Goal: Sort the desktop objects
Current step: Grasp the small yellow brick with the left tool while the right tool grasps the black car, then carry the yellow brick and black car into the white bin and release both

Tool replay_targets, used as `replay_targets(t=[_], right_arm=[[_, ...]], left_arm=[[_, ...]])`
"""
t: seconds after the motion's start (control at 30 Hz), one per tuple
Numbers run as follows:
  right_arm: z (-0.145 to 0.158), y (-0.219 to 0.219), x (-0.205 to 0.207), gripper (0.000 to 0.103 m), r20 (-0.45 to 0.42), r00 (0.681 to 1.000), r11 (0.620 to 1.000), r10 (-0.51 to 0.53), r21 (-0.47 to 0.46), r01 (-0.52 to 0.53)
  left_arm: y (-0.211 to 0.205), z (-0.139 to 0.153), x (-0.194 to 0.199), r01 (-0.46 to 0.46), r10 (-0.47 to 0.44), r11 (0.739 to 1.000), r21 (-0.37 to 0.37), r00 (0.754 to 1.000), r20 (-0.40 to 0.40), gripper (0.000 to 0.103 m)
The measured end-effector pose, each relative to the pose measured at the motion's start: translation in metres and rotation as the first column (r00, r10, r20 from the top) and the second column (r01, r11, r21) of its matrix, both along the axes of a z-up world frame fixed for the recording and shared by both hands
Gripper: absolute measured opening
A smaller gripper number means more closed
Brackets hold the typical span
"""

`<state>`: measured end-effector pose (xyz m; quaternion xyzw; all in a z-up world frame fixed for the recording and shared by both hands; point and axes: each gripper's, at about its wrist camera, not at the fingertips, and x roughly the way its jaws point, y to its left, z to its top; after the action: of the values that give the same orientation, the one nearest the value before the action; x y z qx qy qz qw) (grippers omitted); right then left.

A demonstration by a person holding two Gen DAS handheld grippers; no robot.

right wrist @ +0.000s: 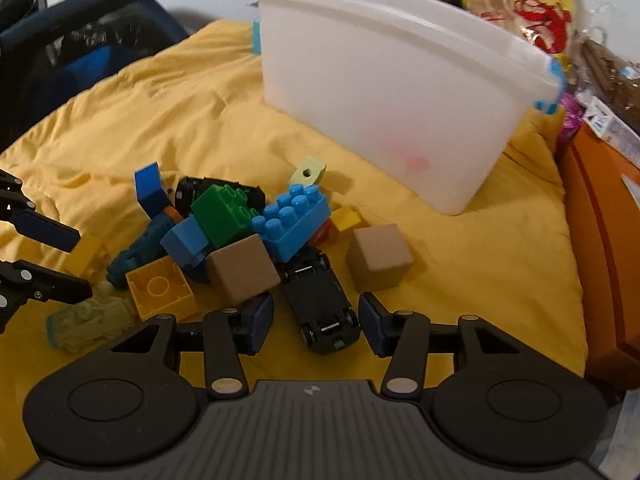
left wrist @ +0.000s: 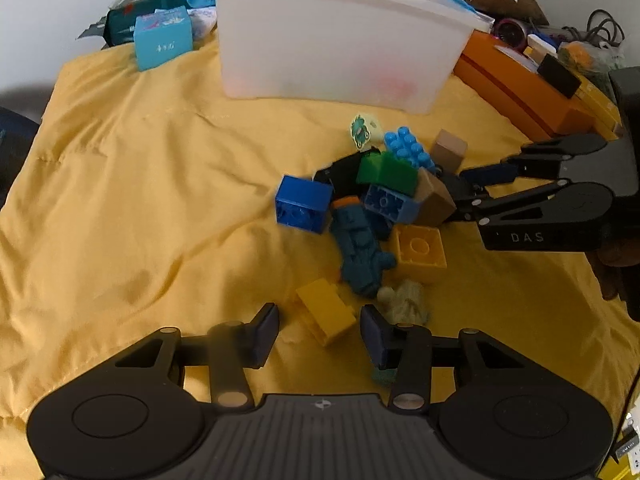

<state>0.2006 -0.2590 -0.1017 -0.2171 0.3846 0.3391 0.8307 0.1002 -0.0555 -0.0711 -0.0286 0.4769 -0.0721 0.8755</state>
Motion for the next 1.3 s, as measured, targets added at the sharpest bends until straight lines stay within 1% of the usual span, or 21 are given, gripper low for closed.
replay_targets(t=[0.03,0.1,0.13,0.17,0.23,0.33,0.43,0.53,0.63,0.7,0.8,0.9,1.0,1.13,1.3], right_arm=[[-0.001,0.001,0.002,0.05,-0.003,1.0,1.0,-0.002,0.001,0.002],[-0.001,0.0,0.005,0.044,-0.028,1.0,1.0,-0.01,0.017,0.01],[0.0,-0.002,0.006,0.034,-0.047,0.999,0.999,-0.013,0.035,0.015],[0.001,-0.005,0.006,0.034,-0.064,0.998,0.999,-0.015,0.049,0.018],[0.003,-0.01,0.002,0.034,-0.065,0.998,0.998,-0.027,0.06,0.03],[0.007,-0.024,-0.005,0.034,-0.076,0.995,0.992,-0.07,0.101,0.078],[0.014,-0.041,-0.014,0.034,-0.093,0.986,0.975,-0.141,0.158,0.154],[0.025,-0.055,-0.022,0.034,-0.112,0.973,0.95,-0.201,0.22,0.221],[0.04,-0.06,-0.023,0.034,-0.12,0.962,0.925,-0.244,0.271,0.268],[0.054,-0.06,-0.02,0.034,-0.118,0.957,0.905,-0.266,0.312,0.29],[0.08,-0.053,-0.01,0.034,-0.107,0.955,0.874,-0.275,0.386,0.295],[0.107,-0.043,0.003,0.034,-0.08,0.958,0.855,-0.274,0.436,0.281],[0.128,-0.034,0.022,0.034,-0.07,0.958,0.843,-0.277,0.462,0.277],[0.147,-0.027,0.052,0.034,-0.076,0.952,0.835,-0.296,0.464,0.297],[0.16,-0.024,0.085,0.034,-0.105,0.938,0.822,-0.332,0.455,0.342]], left_arm=[[-0.001,0.0,0.001,0.005,-0.005,1.0,0.006,1.0,0.01,0.04],[0.001,0.0,0.001,0.005,-0.006,1.0,0.002,1.0,0.02,0.038],[0.003,0.001,0.0,0.003,-0.003,1.0,-0.002,1.0,0.023,0.038],[0.003,0.002,-0.001,0.005,-0.005,1.0,0.002,0.999,0.033,0.037],[0.005,0.006,-0.005,0.009,-0.01,1.0,0.014,0.998,0.057,0.037],[0.011,0.018,-0.011,-0.008,0.008,1.0,-0.006,0.996,0.093,0.037],[0.018,0.034,-0.012,-0.016,0.018,1.0,-0.013,0.99,0.137,0.037],[0.025,0.052,-0.003,-0.032,0.036,0.999,-0.026,0.984,0.175,0.037],[0.029,0.074,0.013,-0.05,0.059,0.998,-0.047,0.974,0.217,0.037],[0.029,0.09,0.025,-0.046,0.058,0.998,-0.052,0.966,0.254,0.038],[0.028,0.115,0.045,-0.038,0.054,0.998,-0.06,0.95,0.307,0.038],[0.027,0.133,0.067,-0.038,0.059,0.997,-0.07,0.943,0.328,0.038],[0.028,0.15,0.092,-0.034,0.056,0.997,-0.071,0.938,0.342,0.038],[0.031,0.168,0.123,-0.041,0.067,0.996,-0.081,0.932,0.355,0.038],[0.035,0.18,0.161,-0.053,0.079,0.995,-0.087,0.942,0.326,0.038]])
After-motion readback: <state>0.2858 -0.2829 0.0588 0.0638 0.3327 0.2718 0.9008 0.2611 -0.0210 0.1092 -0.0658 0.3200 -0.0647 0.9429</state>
